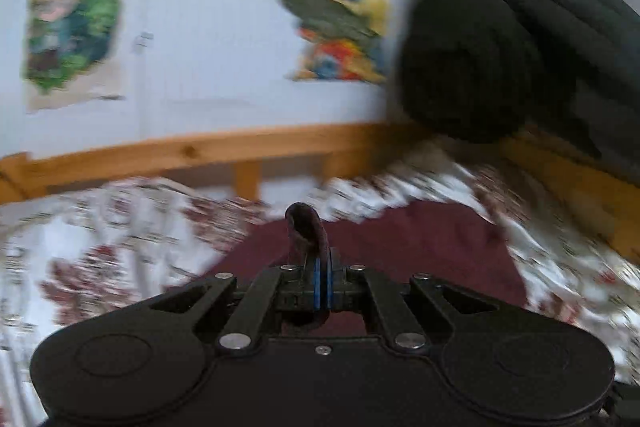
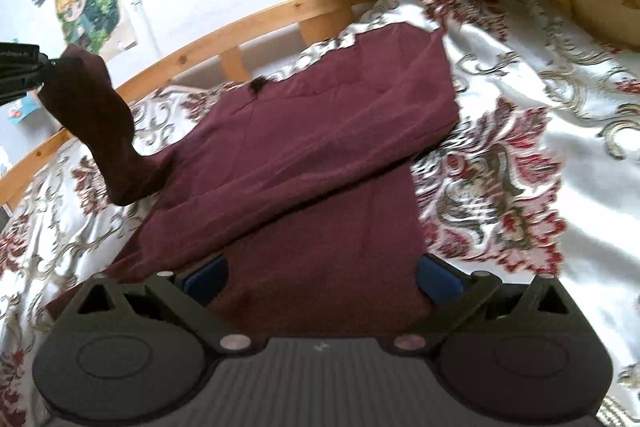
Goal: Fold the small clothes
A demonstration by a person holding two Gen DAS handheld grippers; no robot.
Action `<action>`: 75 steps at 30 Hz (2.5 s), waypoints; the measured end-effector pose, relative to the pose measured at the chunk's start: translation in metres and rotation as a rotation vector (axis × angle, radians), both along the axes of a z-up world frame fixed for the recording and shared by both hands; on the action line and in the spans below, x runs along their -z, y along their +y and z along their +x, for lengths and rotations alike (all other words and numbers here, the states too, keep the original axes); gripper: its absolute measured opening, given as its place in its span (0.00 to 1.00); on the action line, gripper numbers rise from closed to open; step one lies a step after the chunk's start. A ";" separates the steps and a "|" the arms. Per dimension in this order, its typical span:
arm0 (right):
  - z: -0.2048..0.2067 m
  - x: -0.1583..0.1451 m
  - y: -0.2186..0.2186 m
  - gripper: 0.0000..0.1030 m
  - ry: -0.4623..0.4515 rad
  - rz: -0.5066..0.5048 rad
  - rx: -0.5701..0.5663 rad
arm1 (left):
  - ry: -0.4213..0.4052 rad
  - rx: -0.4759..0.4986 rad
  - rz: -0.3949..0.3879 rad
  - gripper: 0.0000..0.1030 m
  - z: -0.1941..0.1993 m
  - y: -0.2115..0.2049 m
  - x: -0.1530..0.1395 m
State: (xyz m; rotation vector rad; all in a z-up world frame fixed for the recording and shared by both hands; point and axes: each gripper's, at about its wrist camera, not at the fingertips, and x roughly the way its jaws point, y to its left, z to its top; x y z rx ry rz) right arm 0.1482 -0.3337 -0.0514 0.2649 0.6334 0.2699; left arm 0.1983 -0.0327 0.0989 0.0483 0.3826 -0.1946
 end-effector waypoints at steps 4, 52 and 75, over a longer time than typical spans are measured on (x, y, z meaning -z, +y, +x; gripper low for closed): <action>0.003 0.002 -0.012 1.00 0.006 -0.016 0.085 | 0.060 0.098 -0.009 0.02 0.005 -0.028 0.022; 0.015 0.025 -0.003 1.00 -0.070 -0.110 0.011 | 0.421 -0.280 -0.312 0.05 0.118 0.123 0.139; 0.009 0.010 0.000 1.00 -0.033 -0.152 -0.044 | 0.406 -0.218 -0.226 0.76 0.009 0.112 0.129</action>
